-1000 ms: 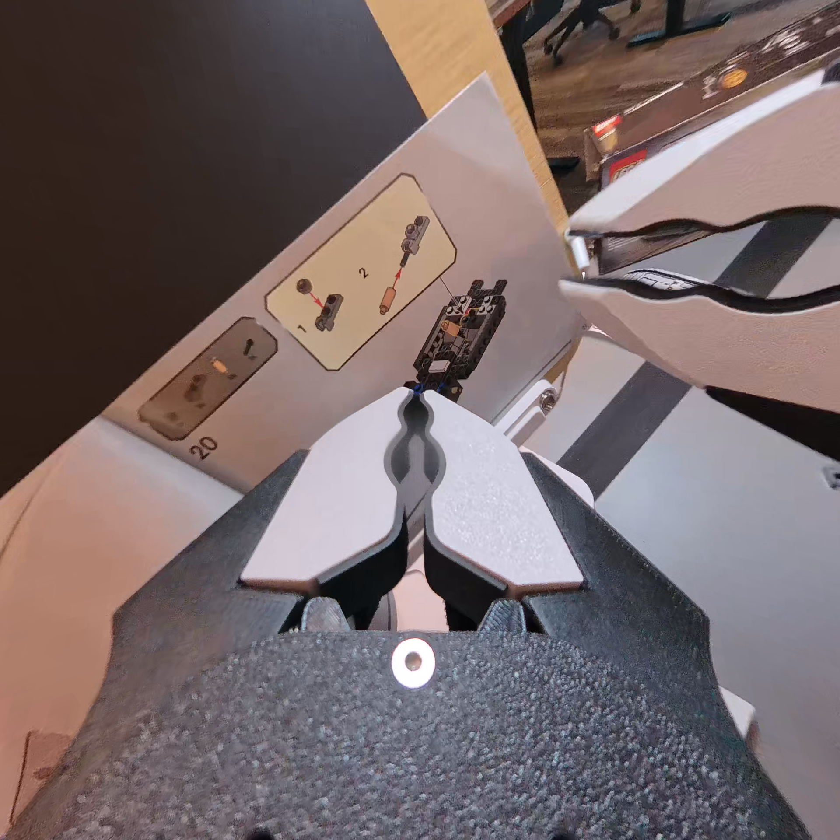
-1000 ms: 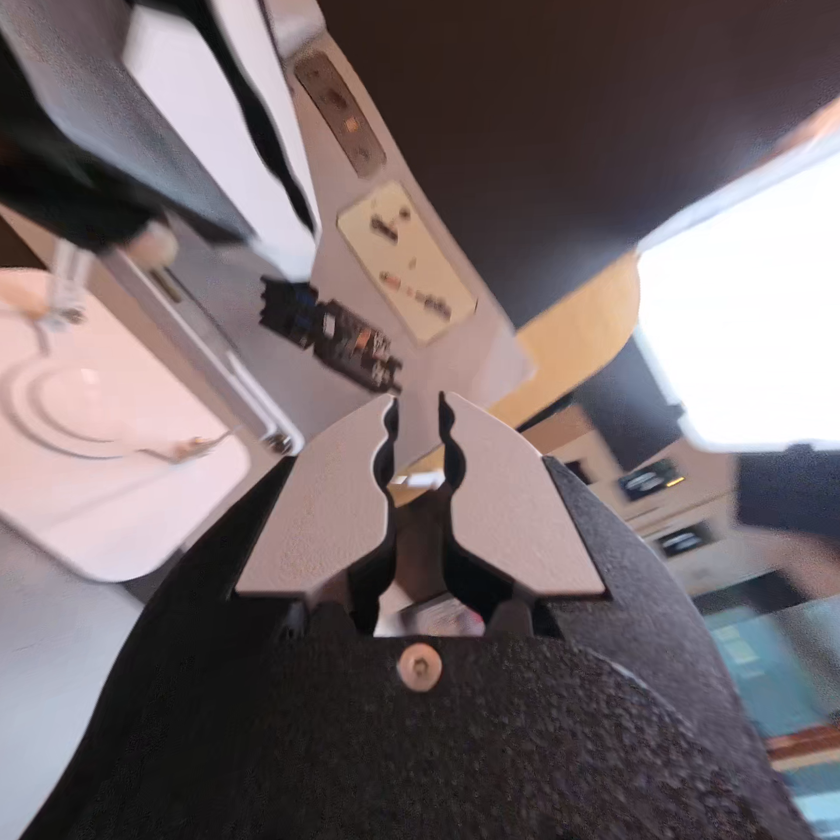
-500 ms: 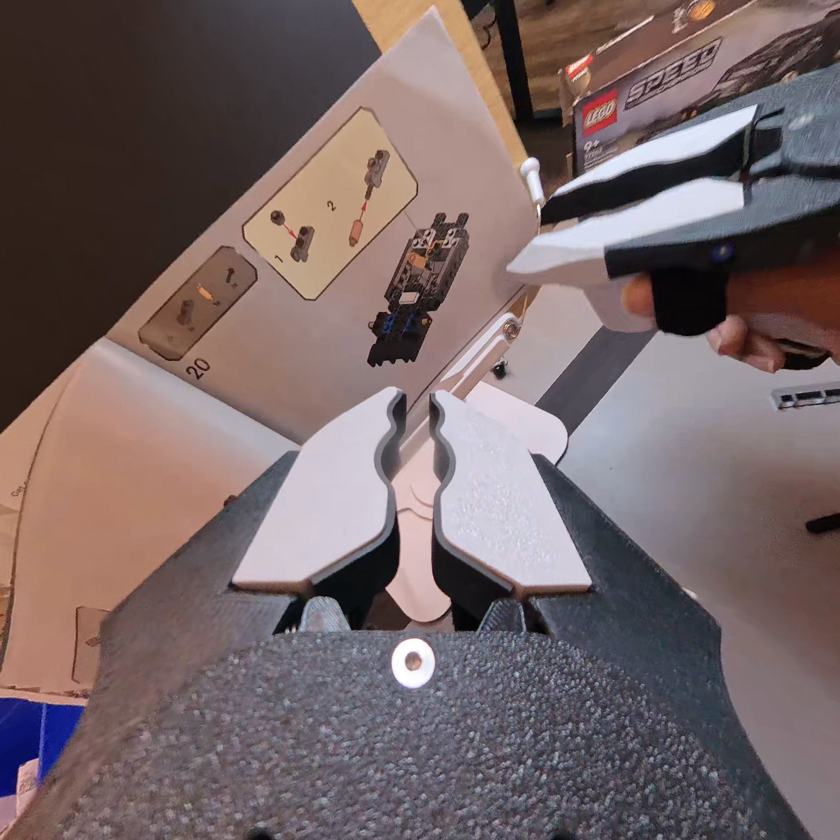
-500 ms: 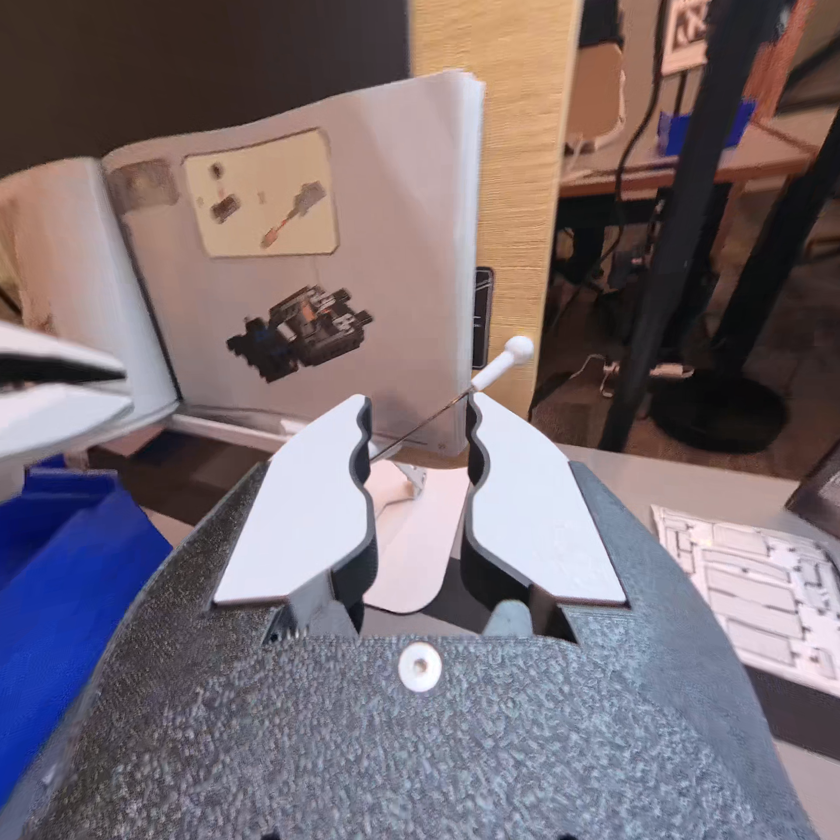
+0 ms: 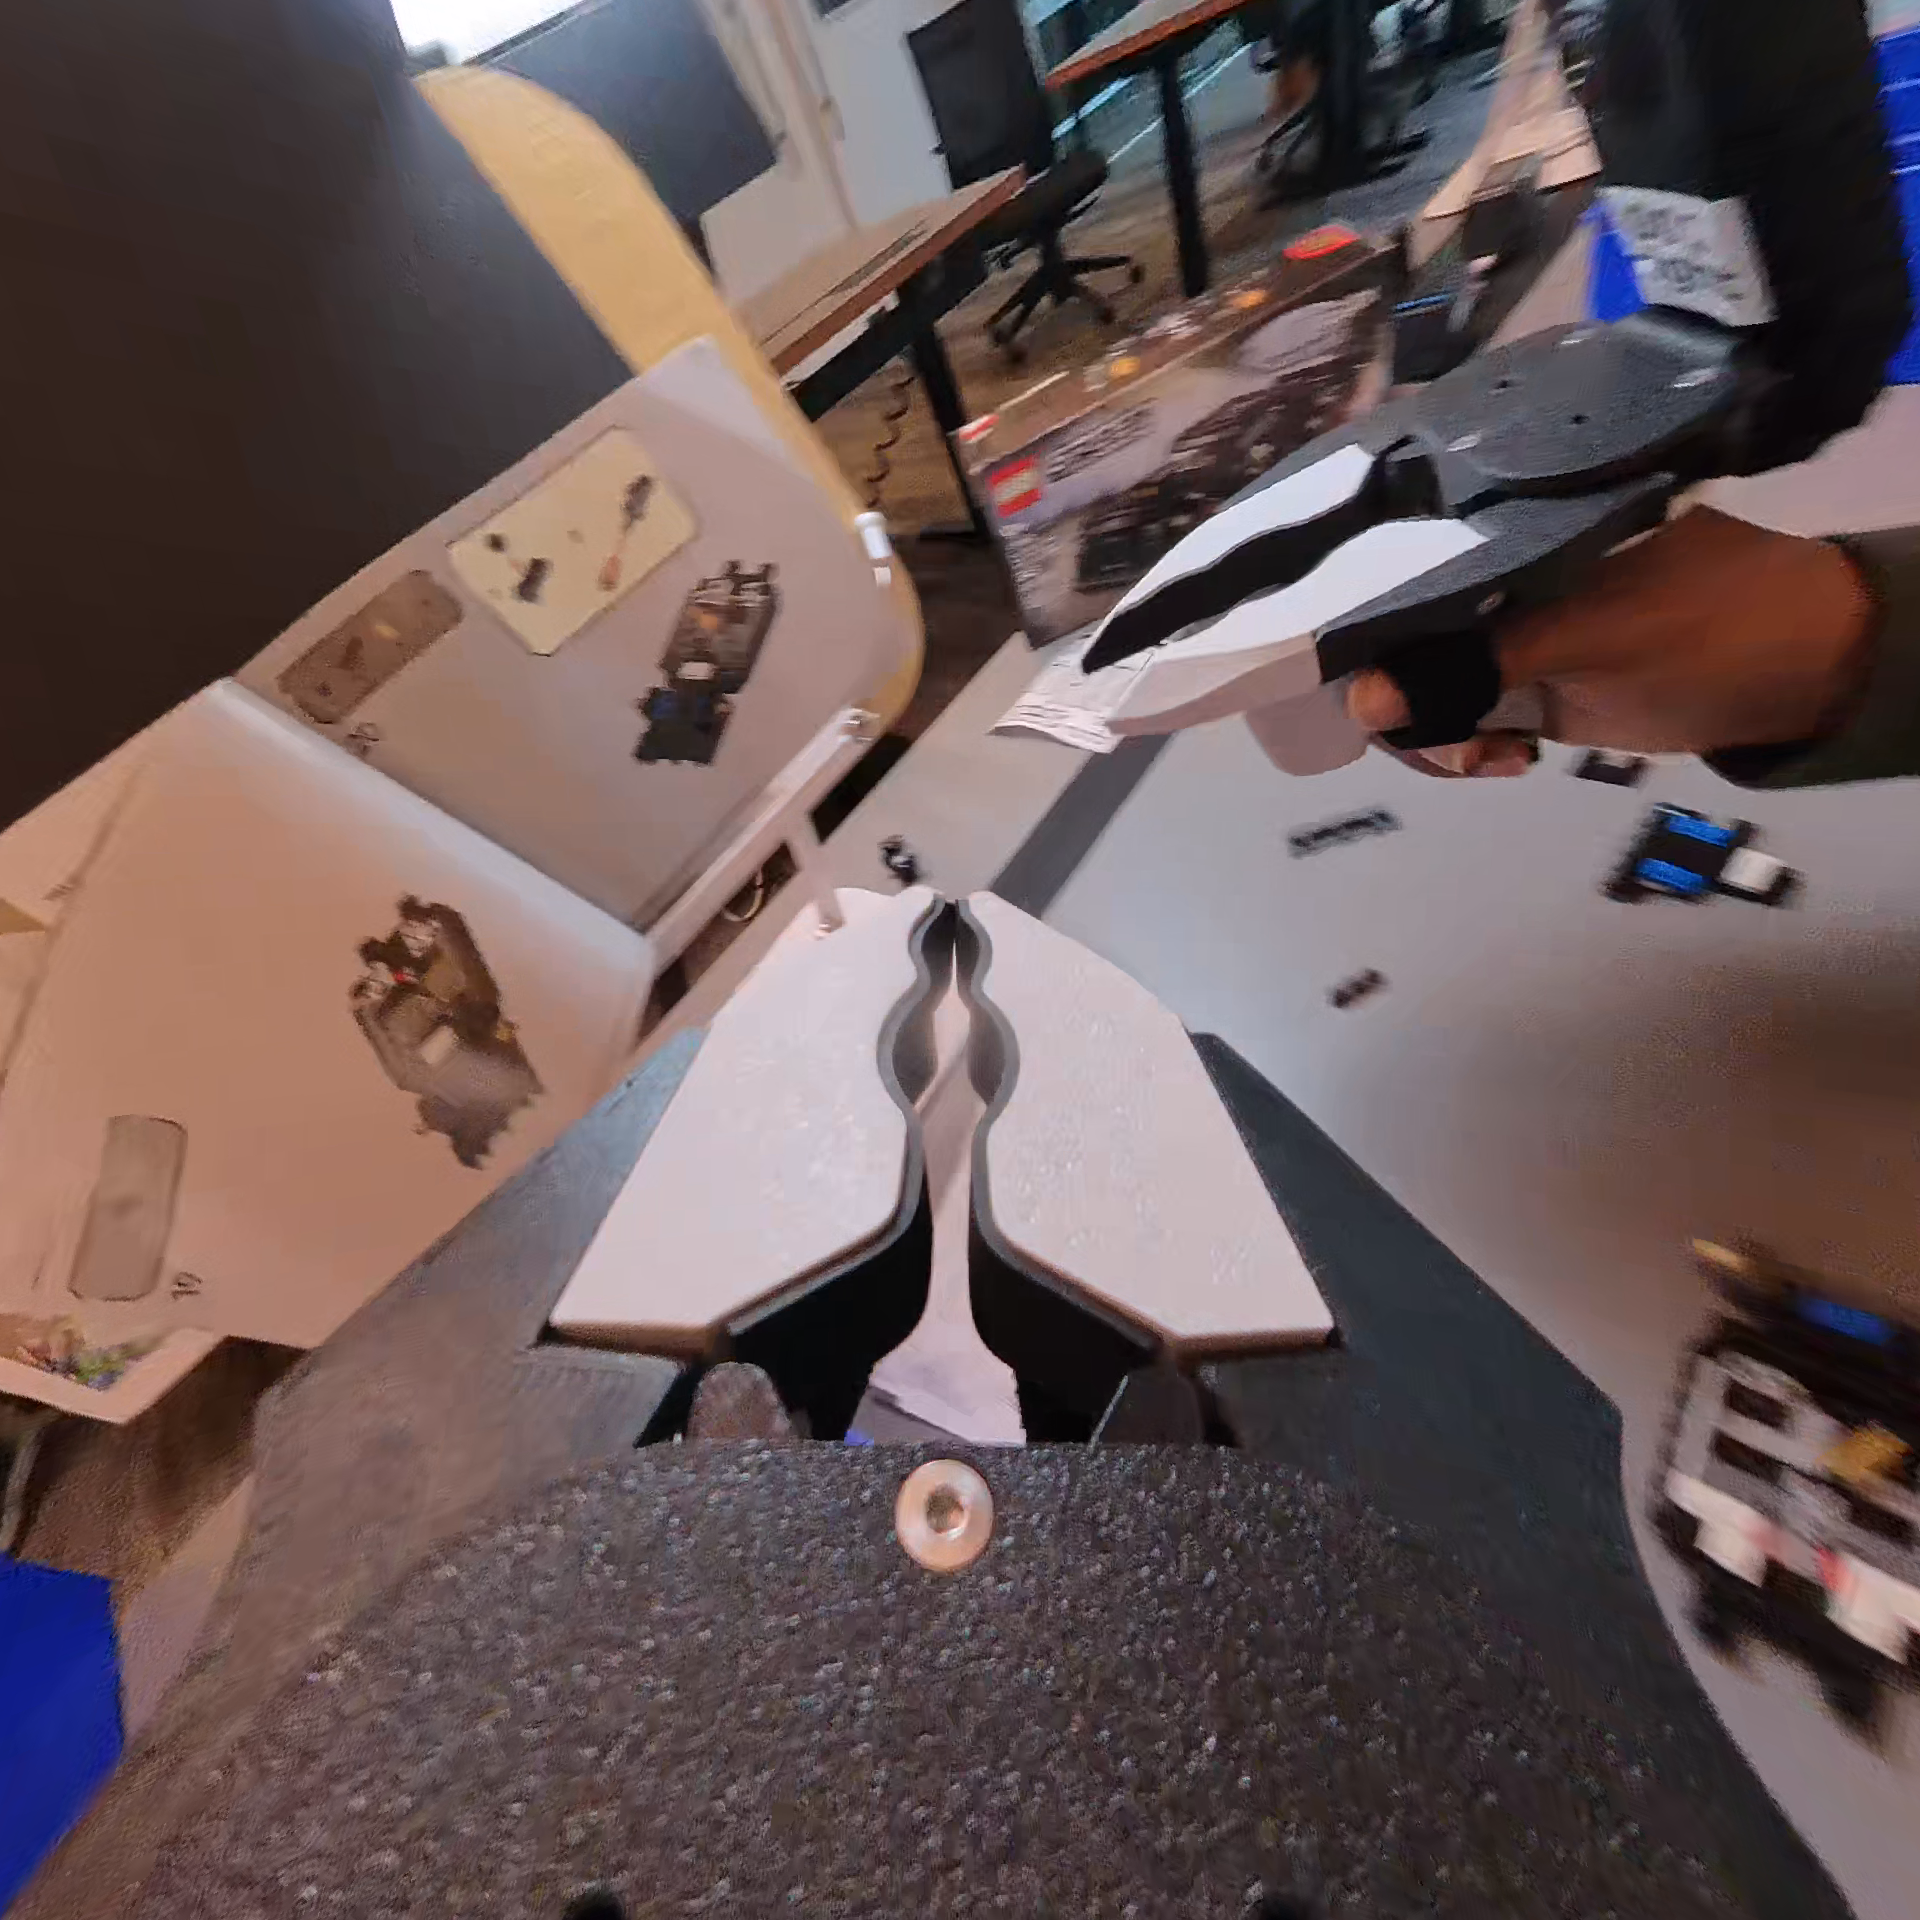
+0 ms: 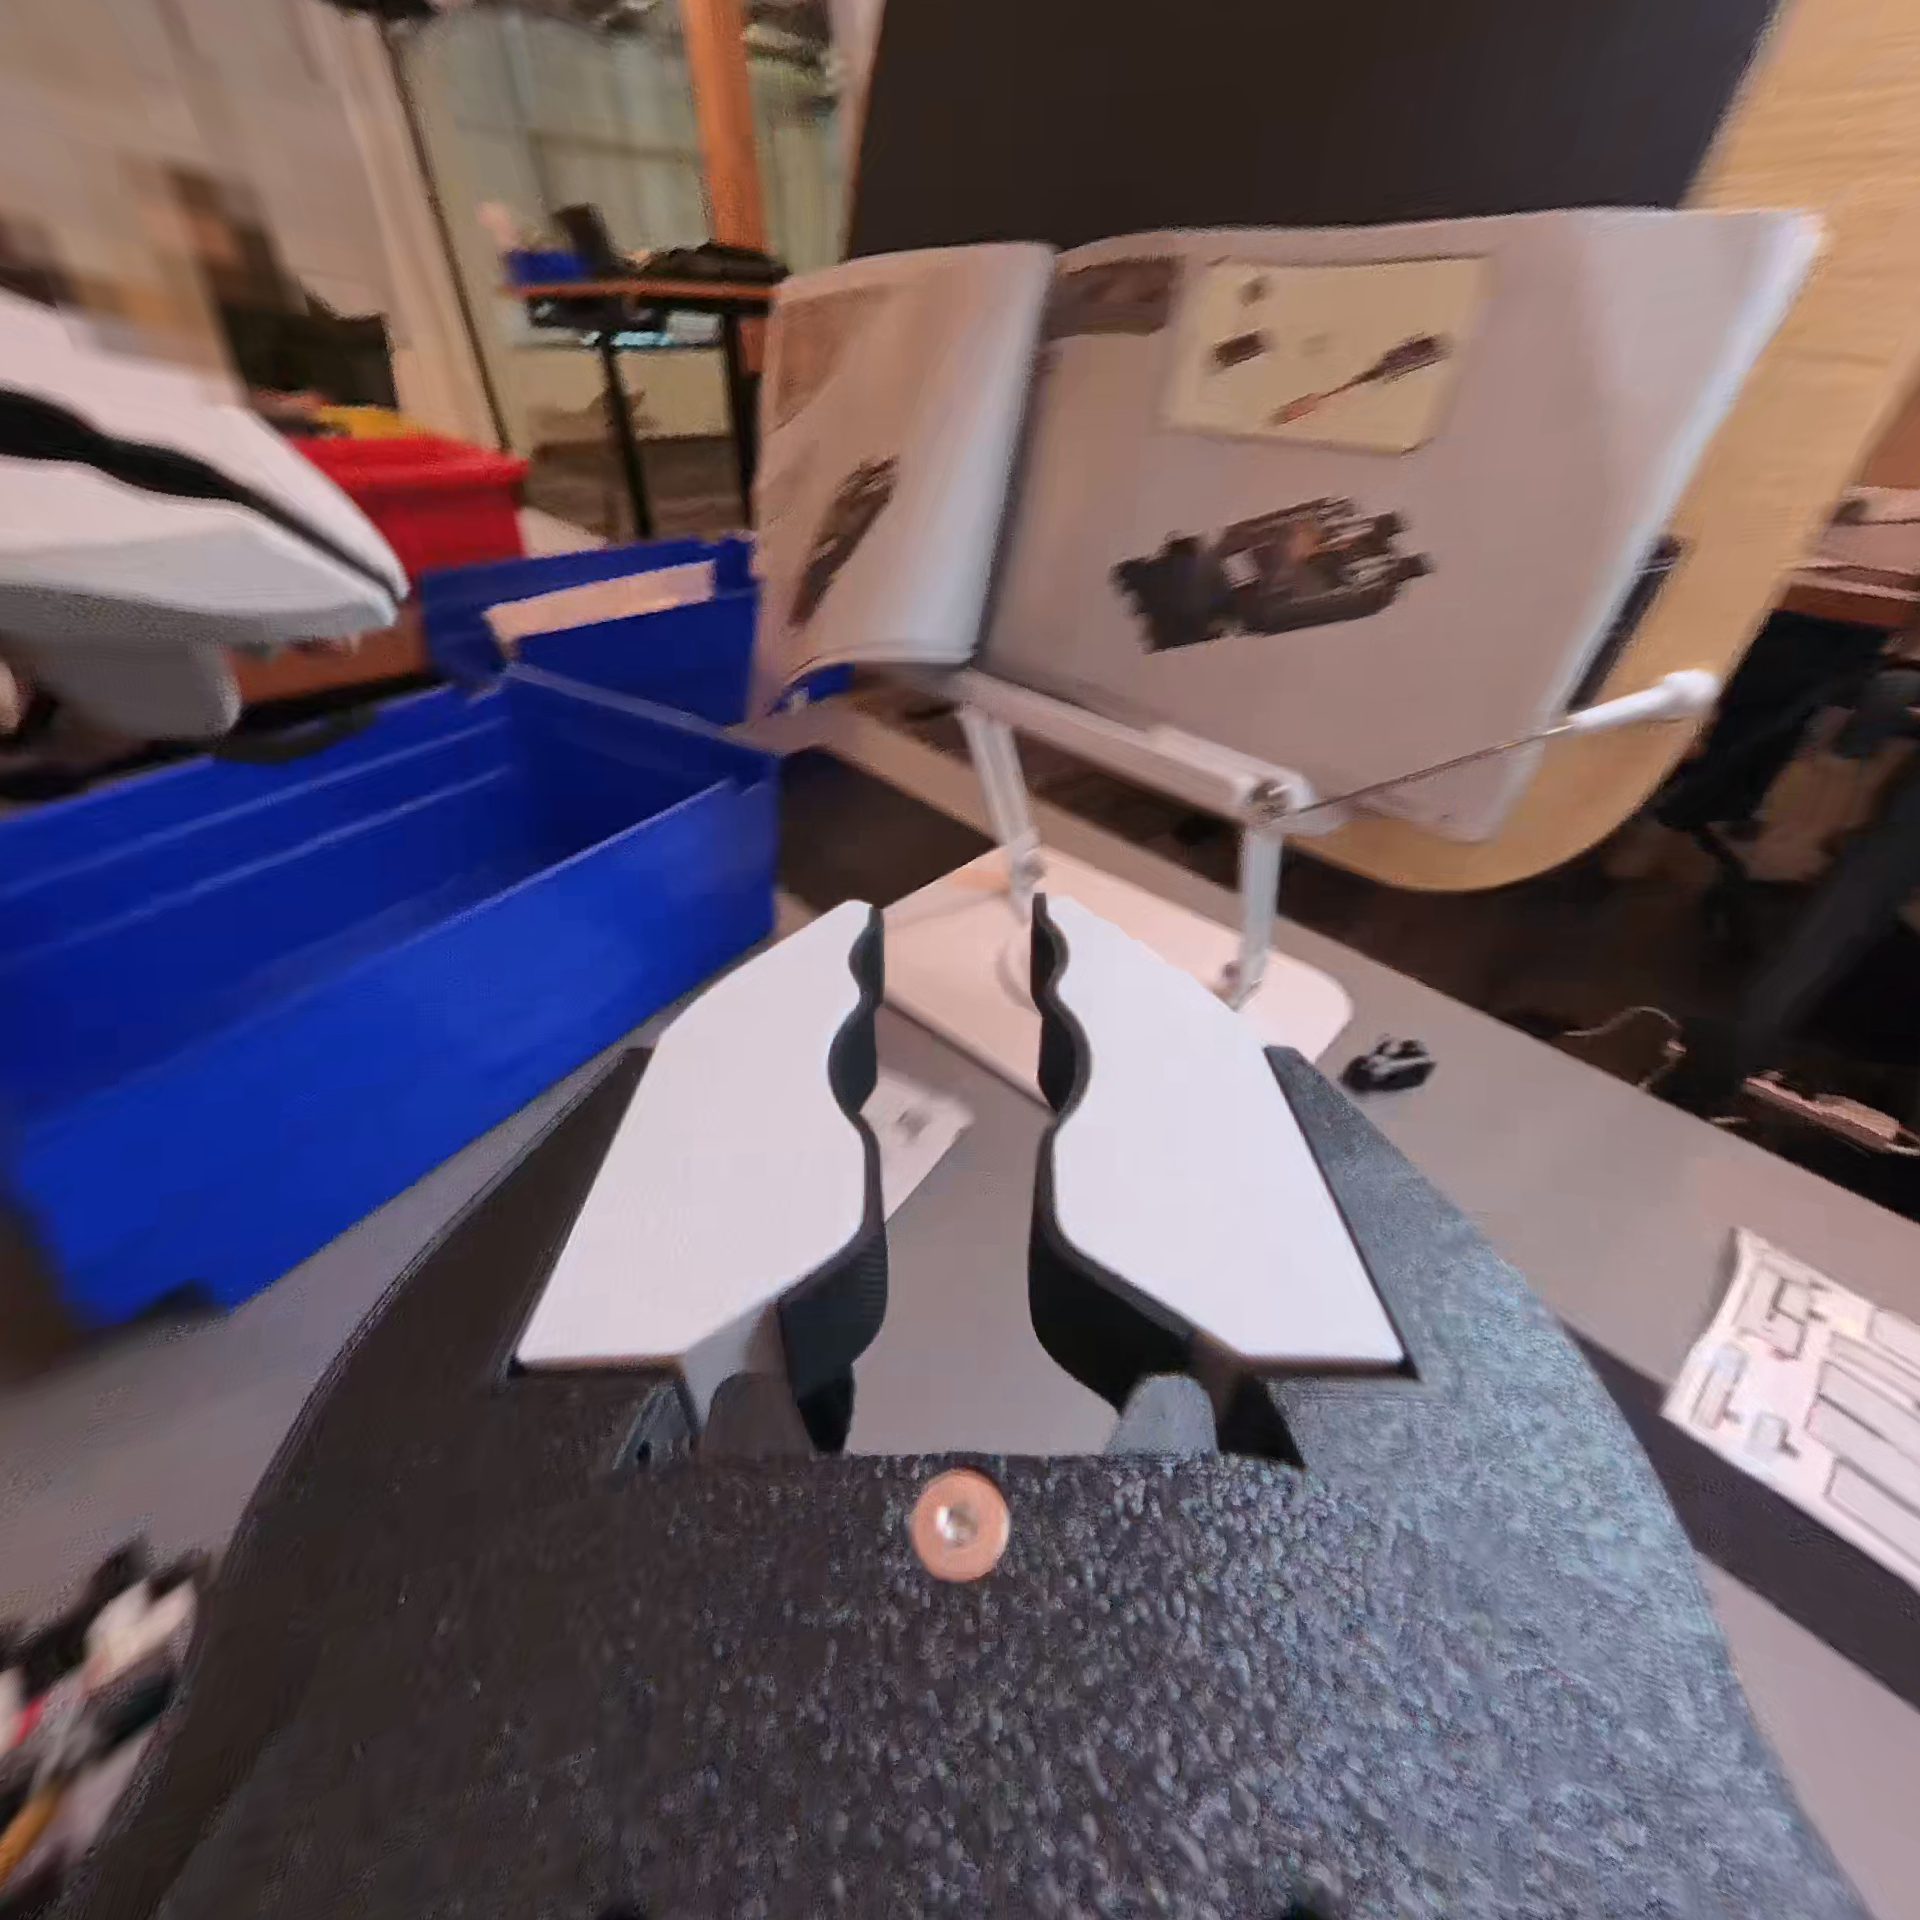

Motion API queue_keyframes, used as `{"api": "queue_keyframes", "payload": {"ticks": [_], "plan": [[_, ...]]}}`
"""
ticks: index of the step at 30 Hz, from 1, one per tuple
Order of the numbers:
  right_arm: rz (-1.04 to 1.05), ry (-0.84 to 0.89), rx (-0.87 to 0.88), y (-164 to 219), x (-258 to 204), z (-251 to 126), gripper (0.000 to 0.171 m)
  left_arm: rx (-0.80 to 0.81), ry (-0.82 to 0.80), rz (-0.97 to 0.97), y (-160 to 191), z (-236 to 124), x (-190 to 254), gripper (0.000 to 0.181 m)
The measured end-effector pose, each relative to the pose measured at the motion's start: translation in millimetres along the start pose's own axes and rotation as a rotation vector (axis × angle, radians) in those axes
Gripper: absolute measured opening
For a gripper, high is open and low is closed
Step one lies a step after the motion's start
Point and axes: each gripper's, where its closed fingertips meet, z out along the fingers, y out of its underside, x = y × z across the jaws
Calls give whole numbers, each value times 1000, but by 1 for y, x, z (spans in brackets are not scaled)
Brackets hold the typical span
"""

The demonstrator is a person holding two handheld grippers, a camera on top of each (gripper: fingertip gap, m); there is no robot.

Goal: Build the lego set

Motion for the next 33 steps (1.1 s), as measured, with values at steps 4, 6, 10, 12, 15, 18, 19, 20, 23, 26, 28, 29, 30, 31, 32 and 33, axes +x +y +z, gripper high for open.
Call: {"api": "queue_keyframes", "payload": {"ticks": [4,6,10,12,15,18,19,20,23,26,28,29,30,31,32,33], "plan": [[-117,-225,-147,40,-75,-52,0,14,152,-30,15,-49,74,0],[-152,-261,-230,62,-97,-77,0,-30,216,-52,36,-65,108,0],[-180,-317,-373,100,-135,-111,9,-198,343,-145,95,-75,167,21],[-198,-321,-429,116,-148,-116,23,-271,373,-150,123,-71,186,35],[-208,-365,-482,129,-169,-114,33,-320,396,-131,145,-61,199,54],[-228,-406,-523,137,-187,-112,36,-345,444,-120,156,-52,213,72],[-236,-416,-534,140,-193,-112,36,-346,446,-105,158,-49,215,75],[-250,-414,-541,142,-196,-111,36,-353,444,-87,159,-47,217,79],[-295,-406,-577,148,-201,-111,37,-374,441,-35,159,-40,221,83],[-340,-372,-593,155,-196,-109,36,-396,431,-7,160,-30,218,81],[-341,-363,-590,161,-192,-110,34,-397,452,-26,160,-29,220,75],[-335,-365,-567,161,-191,-110,33,-391,465,-32,160,-30,223,71],[-330,-365,-541,160,-190,-111,32,-382,473,-35,159,-31,225,66],[-322,-370,-517,158,-189,-111,31,-374,474,-35,159,-32,226,64],[-309,-378,-495,156,-189,-111,31,-368,474,-34,159,-34,227,62],[-294,-382,-471,153,-189,-110,31,-365,476,-31,159,-35,228,59]]}}
